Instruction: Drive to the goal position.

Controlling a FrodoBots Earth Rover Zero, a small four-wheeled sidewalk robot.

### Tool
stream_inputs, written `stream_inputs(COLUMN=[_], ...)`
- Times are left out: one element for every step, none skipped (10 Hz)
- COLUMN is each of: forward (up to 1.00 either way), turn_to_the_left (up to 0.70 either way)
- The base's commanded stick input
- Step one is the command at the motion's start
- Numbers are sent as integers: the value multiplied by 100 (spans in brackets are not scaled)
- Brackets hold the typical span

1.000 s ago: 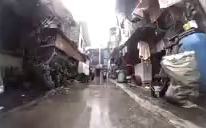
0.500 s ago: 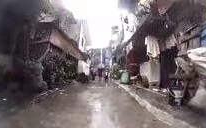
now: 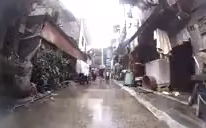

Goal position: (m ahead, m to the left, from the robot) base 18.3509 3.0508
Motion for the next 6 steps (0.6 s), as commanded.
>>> stream_inputs(forward=[99,99,99,99,99,99], turn_to_the_left=[0,0,0,0,0,0])
